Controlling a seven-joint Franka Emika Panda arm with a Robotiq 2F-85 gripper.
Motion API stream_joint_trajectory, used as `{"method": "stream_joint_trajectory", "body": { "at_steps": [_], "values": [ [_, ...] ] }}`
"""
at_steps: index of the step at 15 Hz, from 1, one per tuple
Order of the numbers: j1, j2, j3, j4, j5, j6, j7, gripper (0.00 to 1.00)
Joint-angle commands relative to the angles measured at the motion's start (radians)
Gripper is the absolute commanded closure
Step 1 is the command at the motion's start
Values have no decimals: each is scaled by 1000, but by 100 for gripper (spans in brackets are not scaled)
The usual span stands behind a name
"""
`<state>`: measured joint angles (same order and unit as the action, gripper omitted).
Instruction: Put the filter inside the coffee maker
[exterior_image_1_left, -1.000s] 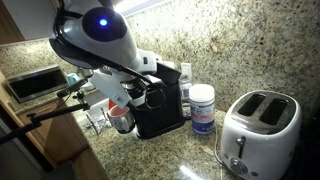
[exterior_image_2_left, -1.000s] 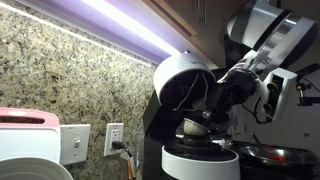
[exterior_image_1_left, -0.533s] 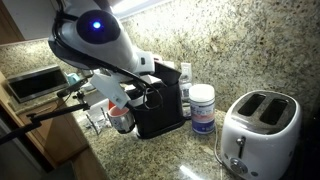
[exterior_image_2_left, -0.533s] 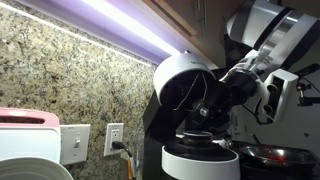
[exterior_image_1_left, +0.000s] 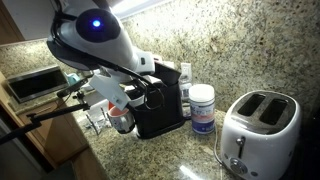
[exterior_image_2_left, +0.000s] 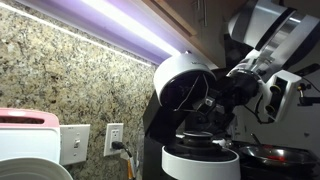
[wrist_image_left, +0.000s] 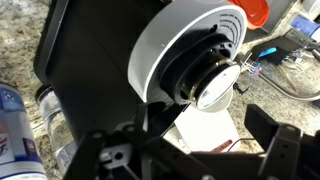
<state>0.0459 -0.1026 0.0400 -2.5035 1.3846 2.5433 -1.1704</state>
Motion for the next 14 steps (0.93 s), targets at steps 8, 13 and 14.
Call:
{"method": "stream_joint_trajectory", "body": {
  "at_steps": [8,13,14],
  "values": [
    [-76,-171,-75,-152,-378,-138,100,0],
    [-82,-195,-112,-160,-445,-81,123,0],
    [-76,-198,-114,-158,-434,-70,112,0]
  ]
}}
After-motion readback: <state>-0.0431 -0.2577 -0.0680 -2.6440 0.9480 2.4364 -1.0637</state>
